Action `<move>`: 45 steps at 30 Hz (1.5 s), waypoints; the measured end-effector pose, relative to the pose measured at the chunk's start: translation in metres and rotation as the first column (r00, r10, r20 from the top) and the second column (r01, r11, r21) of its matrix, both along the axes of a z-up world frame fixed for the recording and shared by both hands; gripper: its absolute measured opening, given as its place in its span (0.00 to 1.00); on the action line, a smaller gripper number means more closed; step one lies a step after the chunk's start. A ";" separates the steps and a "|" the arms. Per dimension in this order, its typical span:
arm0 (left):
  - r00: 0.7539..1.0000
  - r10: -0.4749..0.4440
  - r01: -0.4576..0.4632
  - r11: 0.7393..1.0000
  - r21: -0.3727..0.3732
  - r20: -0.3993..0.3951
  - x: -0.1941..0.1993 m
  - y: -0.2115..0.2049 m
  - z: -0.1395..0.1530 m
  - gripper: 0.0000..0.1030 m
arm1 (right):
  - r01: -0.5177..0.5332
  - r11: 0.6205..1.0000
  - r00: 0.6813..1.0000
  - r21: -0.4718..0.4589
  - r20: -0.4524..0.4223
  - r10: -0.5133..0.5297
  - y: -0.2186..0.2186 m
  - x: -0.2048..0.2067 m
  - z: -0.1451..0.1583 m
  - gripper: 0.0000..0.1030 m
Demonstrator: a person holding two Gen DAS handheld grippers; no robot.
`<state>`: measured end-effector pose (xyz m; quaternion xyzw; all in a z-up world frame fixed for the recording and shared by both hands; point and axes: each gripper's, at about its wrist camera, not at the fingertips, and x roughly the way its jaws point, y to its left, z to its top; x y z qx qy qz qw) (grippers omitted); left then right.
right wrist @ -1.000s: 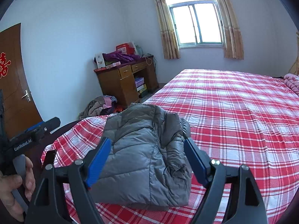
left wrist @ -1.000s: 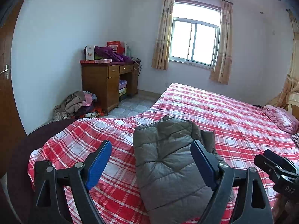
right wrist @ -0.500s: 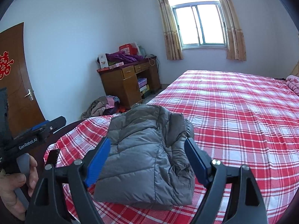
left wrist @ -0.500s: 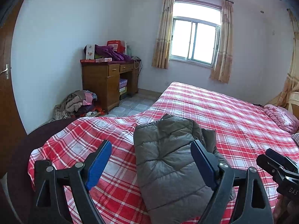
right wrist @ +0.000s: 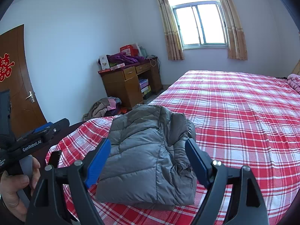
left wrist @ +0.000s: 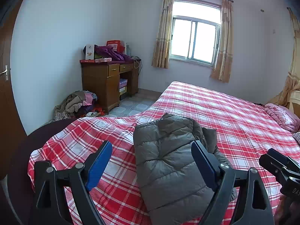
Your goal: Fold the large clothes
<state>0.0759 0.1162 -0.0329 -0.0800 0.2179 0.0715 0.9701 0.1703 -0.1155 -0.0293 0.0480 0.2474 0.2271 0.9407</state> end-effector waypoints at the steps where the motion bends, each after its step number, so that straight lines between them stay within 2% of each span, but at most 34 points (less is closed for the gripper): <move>1: 1.000 0.000 0.000 1.000 0.000 0.000 0.000 0.000 0.000 0.84 | 0.000 1.000 1.000 0.001 0.000 0.000 0.000 0.000 0.000 0.82; 21: 1.000 0.021 -0.020 0.999 0.026 -0.012 0.002 -0.003 -0.004 0.84 | 0.009 1.000 1.000 0.014 0.011 -0.009 0.001 -0.002 0.003 0.82; 37: 1.000 -0.019 0.019 1.000 0.002 -0.020 0.006 -0.003 -0.006 0.84 | 0.006 1.000 0.998 0.019 0.069 -0.007 0.004 -0.010 0.011 0.84; 38: 0.999 -0.027 0.027 1.000 -0.009 -0.022 0.007 -0.002 -0.007 0.85 | 0.007 1.000 0.998 0.020 0.068 -0.008 0.004 -0.010 0.011 0.84; 40: 1.000 -0.004 0.004 1.000 -0.016 -0.021 0.007 0.001 -0.009 0.92 | 0.006 1.000 0.998 0.021 0.066 -0.008 0.005 -0.010 0.011 0.84; 45: 1.000 0.005 -0.005 1.000 0.011 -0.007 0.006 0.000 -0.010 0.92 | 0.004 1.000 0.998 0.017 0.058 -0.005 0.004 -0.010 0.009 0.84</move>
